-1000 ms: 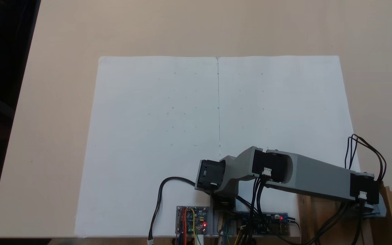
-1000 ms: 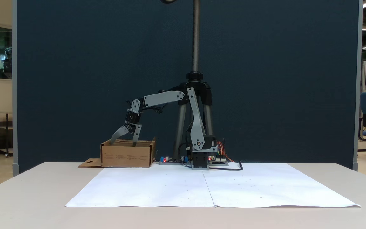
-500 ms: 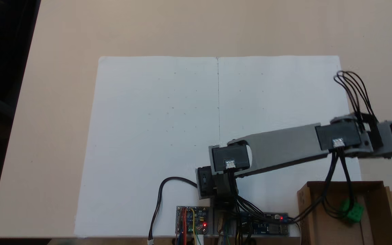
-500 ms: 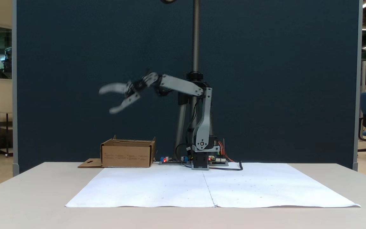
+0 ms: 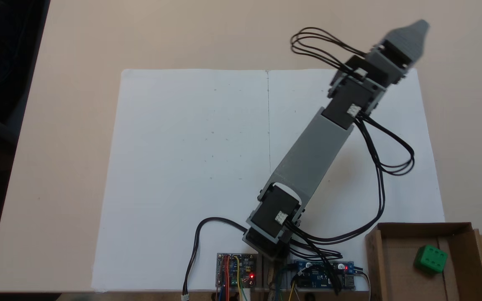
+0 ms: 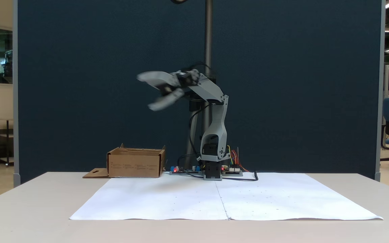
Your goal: Grasp a green dice and put it in the bin.
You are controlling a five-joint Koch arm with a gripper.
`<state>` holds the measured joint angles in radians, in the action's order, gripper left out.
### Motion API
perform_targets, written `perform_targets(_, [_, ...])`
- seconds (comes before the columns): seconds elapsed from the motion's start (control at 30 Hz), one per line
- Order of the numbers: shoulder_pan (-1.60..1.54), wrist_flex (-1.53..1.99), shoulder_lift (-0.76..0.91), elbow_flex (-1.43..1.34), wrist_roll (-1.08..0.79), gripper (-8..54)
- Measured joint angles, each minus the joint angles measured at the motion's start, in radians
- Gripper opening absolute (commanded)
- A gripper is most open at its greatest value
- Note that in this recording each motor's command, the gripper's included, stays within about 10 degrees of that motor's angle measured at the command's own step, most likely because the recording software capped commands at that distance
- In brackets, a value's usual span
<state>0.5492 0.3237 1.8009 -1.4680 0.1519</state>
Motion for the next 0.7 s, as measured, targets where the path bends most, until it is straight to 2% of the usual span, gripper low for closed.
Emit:
perform_targets(0.33, [-0.486, -0.064, 0.184, -0.469, 0.002, 43.9])
perform_targets(0.53, [-0.558, -0.281, 0.245, -0.891, -0.049, 43.9])
perform_targets(0.7, [-0.552, -0.445, 0.279, -1.072, -0.094, 43.0])
